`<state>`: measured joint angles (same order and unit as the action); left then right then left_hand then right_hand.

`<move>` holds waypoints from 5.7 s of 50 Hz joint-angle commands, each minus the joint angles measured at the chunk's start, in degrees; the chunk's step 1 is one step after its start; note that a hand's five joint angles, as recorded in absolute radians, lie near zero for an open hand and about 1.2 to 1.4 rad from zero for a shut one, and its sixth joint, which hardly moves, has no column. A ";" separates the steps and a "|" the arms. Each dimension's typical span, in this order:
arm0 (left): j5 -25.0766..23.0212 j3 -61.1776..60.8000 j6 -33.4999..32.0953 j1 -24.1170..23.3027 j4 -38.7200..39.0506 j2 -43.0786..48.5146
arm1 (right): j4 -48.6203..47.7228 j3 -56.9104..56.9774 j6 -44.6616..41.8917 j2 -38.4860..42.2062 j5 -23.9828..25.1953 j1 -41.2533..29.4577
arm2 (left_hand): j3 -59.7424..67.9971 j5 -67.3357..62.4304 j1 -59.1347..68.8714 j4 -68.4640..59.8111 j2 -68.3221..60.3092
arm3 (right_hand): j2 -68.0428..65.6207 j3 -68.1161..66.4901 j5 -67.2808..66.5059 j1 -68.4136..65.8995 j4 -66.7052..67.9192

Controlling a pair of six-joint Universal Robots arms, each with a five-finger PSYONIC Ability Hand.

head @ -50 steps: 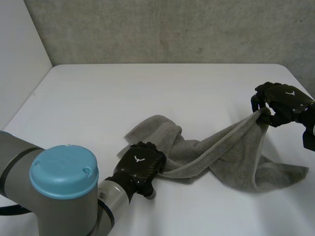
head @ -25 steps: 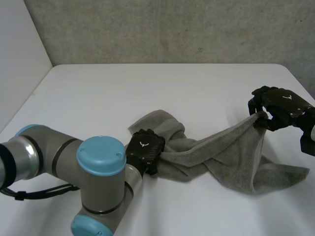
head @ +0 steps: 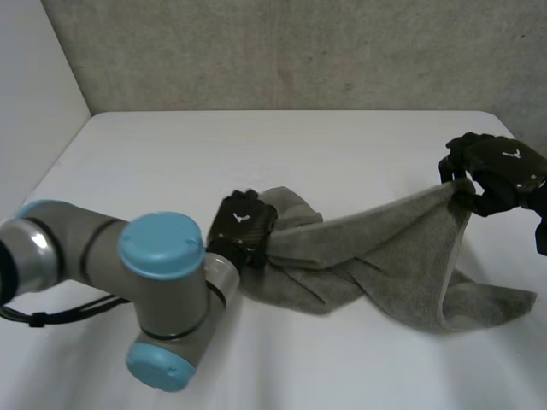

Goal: Fold the towel.

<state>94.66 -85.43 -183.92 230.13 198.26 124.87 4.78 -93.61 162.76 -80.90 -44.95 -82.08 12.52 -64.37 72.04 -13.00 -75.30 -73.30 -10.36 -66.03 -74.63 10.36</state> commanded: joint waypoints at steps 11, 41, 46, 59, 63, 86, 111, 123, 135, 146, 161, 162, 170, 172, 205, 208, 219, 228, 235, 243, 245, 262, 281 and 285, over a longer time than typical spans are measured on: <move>-12.04 -0.11 -16.37 13.05 -12.97 -20.98 | 23.14 11.13 -34.83 7.39 -1.52 -7.28 | -2.52 -5.63 7.96 3.00 -4.70 | -6.70 0.36 -3.97 -5.37 -0.36; -20.37 16.40 -22.18 16.83 8.72 -25.55 | -14.62 25.88 1.95 -3.55 -11.31 -15.66 | -2.52 -5.63 7.96 3.00 -4.70 | -6.70 0.36 -3.97 -5.37 -0.36; -24.96 1.64 -24.19 17.19 8.72 -26.78 | -14.71 14.42 -2.80 -4.09 -7.96 -14.95 | -2.52 -5.63 7.96 3.00 -4.70 | -6.70 0.36 -3.97 -5.37 -0.36; -24.97 -19.86 -29.56 12.18 11.09 -10.34 | -16.82 -11.42 -21.52 4.00 -6.37 -15.39 | -2.52 -5.63 7.96 3.00 -4.70 | -6.70 0.36 -3.97 -5.37 -0.36; -22.43 -19.51 -29.39 10.60 11.09 -4.99 | -16.12 -11.69 -23.01 8.82 -7.16 -15.48 | -2.52 -5.63 7.96 3.00 -4.70 | -6.70 0.36 -3.97 -5.37 -0.36; -10.90 -20.21 -28.42 11.13 18.12 -8.41 | -14.71 -10.37 -17.03 3.12 -7.34 -12.85 | -2.52 19.41 -17.08 3.00 20.34 | -6.70 0.36 -3.97 -5.37 -0.36; -8.35 -22.41 -28.33 16.22 17.95 -9.73 | -12.52 -7.56 -10.00 1.10 -6.73 -5.46 | -2.52 23.95 -21.62 3.00 24.88 | -6.70 0.36 -3.97 -5.37 -0.36; -8.44 -23.90 -28.33 16.57 12.78 -15.96 | -8.30 -5.62 -10.53 1.01 -6.37 -0.72 | -2.52 14.06 -11.73 3.00 14.99 | -6.70 0.36 -3.97 -5.37 -0.36; -9.32 -22.76 -28.77 18.85 1.79 -26.07 | -2.86 -3.34 -10.53 -1.80 -3.57 -0.19 | -2.52 -4.06 6.40 3.00 -3.13 | -6.70 0.36 -3.97 -5.37 -0.36; -20.38 -23.29 -28.77 23.16 -13.05 -34.06 | 5.40 -3.95 -13.42 -4.79 3.55 2.08 | -2.52 -5.63 7.96 3.00 -4.70 | -6.70 0.36 -3.97 -5.37 -0.36; -29.70 -18.46 -29.21 33.52 -29.68 -43.48 | 27.63 1.40 -39.06 -6.55 5.50 8.60 | -2.52 -5.63 7.96 3.00 -4.70 | -6.70 0.36 -3.97 -5.37 -0.36; -30.41 -17.58 -29.21 34.50 -30.39 -42.61 | 28.78 1.76 -41.88 -5.59 5.23 8.43 | -2.52 -5.63 7.96 3.00 -4.70 | -6.70 0.36 -3.97 -5.37 -0.36; -31.12 -10.91 -29.91 34.68 -31.18 -29.36 | 30.02 12.19 -44.19 9.42 -0.99 -0.25 | -2.52 -5.63 7.96 3.00 -4.70 | -6.70 0.36 -3.97 -5.37 -0.36; -30.86 -8.61 -30.27 34.59 -31.27 -25.46 | 29.59 18.78 -44.02 15.22 -5.21 -4.74 | -2.52 -5.63 7.96 3.00 -4.70 | -6.70 0.36 -3.97 -5.37 -0.36; -22.86 17.67 -30.97 27.74 -10.00 7.06 | -2.23 45.35 -26.79 44.60 -12.97 -14.78 | -2.52 -5.63 7.96 3.00 -4.70 | -6.70 0.36 -3.97 -5.37 -0.36; -22.77 18.02 -31.06 26.77 -7.37 8.38 | -2.32 47.02 -26.79 46.71 -13.23 -14.60 | -2.52 -5.63 7.96 3.00 -4.70 | -6.70 0.36 -3.97 -5.37 -0.36; -22.68 21.27 -31.23 25.28 -5.70 13.12 | -8.56 48.78 -26.26 49.96 -14.64 -14.52 | -2.52 -5.63 7.96 3.00 -4.70 | -6.70 0.36 -3.97 -5.37 -0.36; -20.32 20.40 -34.56 24.93 -5.52 12.86 | -12.25 47.56 -25.83 49.09 -18.41 -14.60 | -2.52 64.37 -62.04 3.00 65.30 | 63.30 0.36 66.03 64.63 -0.36; -14.42 17.41 -35.71 24.22 -5.26 7.85 | -12.60 41.40 -21.60 41.17 -18.41 -14.43 | -2.52 64.37 -62.04 3.00 65.30 | 63.30 0.36 66.03 64.63 -0.36; -13.36 8.88 -35.10 23.69 -5.26 -0.59 | -12.34 29.09 -15.19 29.57 -18.41 -13.99 | -2.52 64.32 -61.99 3.00 65.25 | 63.30 0.36 66.03 64.63 -0.36; -13.36 4.07 -33.61 22.91 -5.26 -5.22 | -11.29 23.06 -14.58 26.60 -18.24 -13.29 | -2.52 63.99 -61.65 3.00 64.92 | 63.30 0.36 66.03 64.63 -0.36; -14.95 -13.36 -6.45 20.88 -4.20 -21.59 | -5.57 8.62 -15.54 19.99 -12.17 -3.18 | -2.52 63.82 -61.48 3.00 64.75 | 54.14 0.36 56.86 55.46 -0.36; -16.09 -15.73 -2.05 21.76 -0.51 -18.08 | -6.01 13.36 -22.04 29.75 -12.53 -1.16 | -2.52 63.82 -61.48 3.00 64.75 | 40.85 0.36 43.57 42.17 -0.36; -16.09 -15.90 -2.05 21.85 -0.33 -18.08 | -6.45 15.02 -22.92 31.68 -12.53 -0.80 | -2.52 63.82 -61.48 3.00 64.75 | 37.32 0.36 40.04 38.65 -0.36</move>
<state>78.51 -101.25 -185.93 251.93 197.52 106.42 -1.29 -80.54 141.03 -51.44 -57.48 -83.42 12.52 -2.94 14.91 -13.00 -13.55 -33.46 -10.37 -23.98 -33.43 10.37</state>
